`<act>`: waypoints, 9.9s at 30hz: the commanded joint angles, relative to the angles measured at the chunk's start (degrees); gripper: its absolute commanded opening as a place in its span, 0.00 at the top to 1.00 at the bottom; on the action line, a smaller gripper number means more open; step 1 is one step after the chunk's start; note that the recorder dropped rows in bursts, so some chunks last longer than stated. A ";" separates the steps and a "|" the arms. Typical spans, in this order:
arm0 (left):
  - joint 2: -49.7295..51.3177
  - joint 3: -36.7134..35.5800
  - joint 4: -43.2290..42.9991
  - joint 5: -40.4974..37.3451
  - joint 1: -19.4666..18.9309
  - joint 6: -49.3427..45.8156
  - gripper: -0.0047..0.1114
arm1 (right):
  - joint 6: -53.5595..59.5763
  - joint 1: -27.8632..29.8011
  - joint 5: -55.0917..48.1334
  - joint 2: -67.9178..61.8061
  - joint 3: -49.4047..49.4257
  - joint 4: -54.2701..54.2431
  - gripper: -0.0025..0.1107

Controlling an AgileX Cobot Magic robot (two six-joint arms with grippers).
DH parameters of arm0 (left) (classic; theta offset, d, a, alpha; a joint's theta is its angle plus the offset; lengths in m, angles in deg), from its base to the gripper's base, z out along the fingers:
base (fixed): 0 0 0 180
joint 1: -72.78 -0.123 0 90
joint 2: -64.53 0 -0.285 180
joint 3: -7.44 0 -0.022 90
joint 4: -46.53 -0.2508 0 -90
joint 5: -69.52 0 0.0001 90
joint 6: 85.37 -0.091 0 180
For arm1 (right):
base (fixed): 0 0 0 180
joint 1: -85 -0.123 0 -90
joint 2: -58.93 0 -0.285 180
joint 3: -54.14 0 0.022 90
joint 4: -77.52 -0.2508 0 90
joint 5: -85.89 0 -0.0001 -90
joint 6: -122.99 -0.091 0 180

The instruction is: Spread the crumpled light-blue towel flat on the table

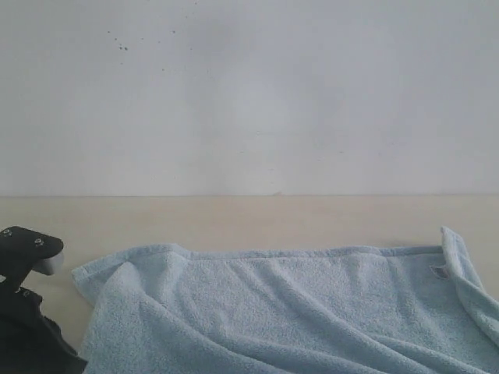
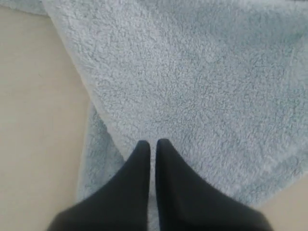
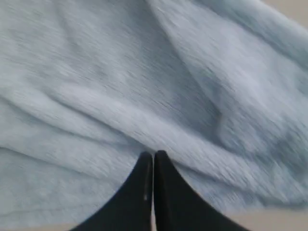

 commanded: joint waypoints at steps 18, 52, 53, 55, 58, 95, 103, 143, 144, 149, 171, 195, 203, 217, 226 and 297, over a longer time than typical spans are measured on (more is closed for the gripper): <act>0.67 4.93 20.76 2.12 0.36 -3.60 0.93 | 6.78 -12.83 21.67 -27.27 -23.50 10.87 0.62; 0.67 4.93 21.81 1.89 0.36 -3.60 0.93 | -18.24 -2.46 22.33 -25.35 -23.50 28.91 0.38; 0.67 4.93 21.81 1.89 0.36 -3.60 0.93 | -18.24 -2.46 22.33 -24.68 -23.50 27.29 0.38; 0.67 4.93 21.81 1.89 0.36 -3.60 0.93 | -17.60 -2.57 22.45 -22.37 -23.50 22.66 0.38; 0.67 4.93 22.25 1.89 0.36 -3.60 0.93 | -14.72 -2.57 21.24 -17.88 -23.50 20.14 0.40; 0.67 5.43 56.03 -17.50 0.36 -46.51 0.93 | -30.93 0.71 29.63 6.10 19.43 35.32 0.98; 0.67 5.31 51.28 -23.11 0.36 -46.51 0.93 | -31.92 -0.78 32.77 11.04 20.81 37.98 0.98; 0.67 5.31 53.45 -13.62 0.24 -47.50 0.93 | -54.62 -0.21 32.18 2.94 23.32 64.11 0.98; 0.67 5.31 53.62 -13.87 0.24 -47.50 0.93 | -54.56 -0.21 32.50 2.94 23.32 64.30 0.98; 0.67 5.31 54.26 -14.01 0.24 -47.50 0.93 | -54.13 -0.21 40.00 1.69 23.32 65.79 0.98; 0.67 5.31 54.69 -14.61 0.24 -47.74 0.93 | -53.87 -0.32 34.48 -2.62 23.22 66.59 0.98; 0.67 5.42 55.56 -9.53 0.24 -58.70 0.93 | -55.13 -0.43 28.52 8.38 15.01 50.42 0.98; 1.98 5.32 54.72 18.28 0.24 -58.70 0.93 | -17.47 -20.78 32.33 9.36 15.01 15.69 0.98; 21.32 21.33 49.50 5.69 -15.44 -36.95 0.52 | -4.12 -51.69 24.67 8.68 9.27 11.56 0.98; 33.64 30.11 49.63 -10.04 -18.09 -38.02 0.47 | -3.27 -51.69 22.93 8.68 9.27 11.19 0.98; 19.29 41.51 37.35 -32.70 -20.75 -30.22 0.92 | -3.52 -51.69 25.47 8.80 9.27 6.09 0.98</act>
